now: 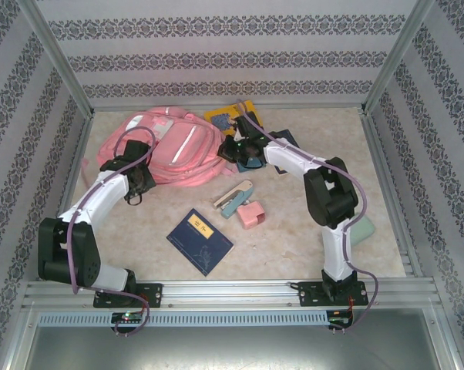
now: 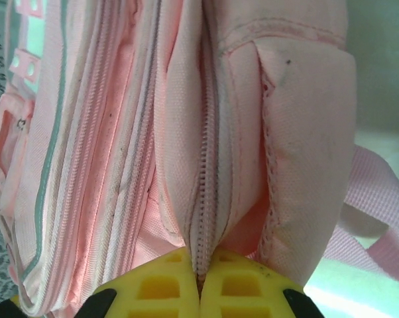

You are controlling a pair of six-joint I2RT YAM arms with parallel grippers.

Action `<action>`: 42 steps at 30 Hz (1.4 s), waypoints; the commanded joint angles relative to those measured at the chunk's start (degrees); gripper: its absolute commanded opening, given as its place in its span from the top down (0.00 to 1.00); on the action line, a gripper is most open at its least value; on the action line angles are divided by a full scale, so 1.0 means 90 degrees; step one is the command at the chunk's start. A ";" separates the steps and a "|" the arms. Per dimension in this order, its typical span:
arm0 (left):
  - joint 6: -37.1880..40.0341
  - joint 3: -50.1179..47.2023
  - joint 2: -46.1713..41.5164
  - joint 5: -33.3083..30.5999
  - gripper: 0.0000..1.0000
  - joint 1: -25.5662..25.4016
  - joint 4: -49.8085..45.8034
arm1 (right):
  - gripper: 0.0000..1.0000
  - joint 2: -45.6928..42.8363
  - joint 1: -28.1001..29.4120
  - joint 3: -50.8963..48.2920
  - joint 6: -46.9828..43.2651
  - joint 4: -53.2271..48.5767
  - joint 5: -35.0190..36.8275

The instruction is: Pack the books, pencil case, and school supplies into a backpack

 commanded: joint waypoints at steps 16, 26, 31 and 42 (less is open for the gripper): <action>0.0554 0.0460 -0.0354 0.1418 0.34 -0.0291 0.0157 | 0.45 -0.1549 -0.0241 -0.1337 -0.1208 -0.0106 0.0958; 0.0569 0.1121 0.0194 0.1704 0.07 -0.1341 0.0510 | 0.35 -0.2733 -0.0678 -0.2686 -0.1553 -0.0156 0.1763; 0.0421 0.0976 0.0311 0.1795 0.04 -0.1496 0.0493 | 0.39 -0.2993 -0.0658 -0.3047 -0.1801 -0.0032 0.1559; -0.0356 0.0078 -0.0480 0.1158 0.00 -0.1483 -0.0182 | 0.38 -0.3358 0.0789 -0.3338 -0.2544 -0.0341 0.1551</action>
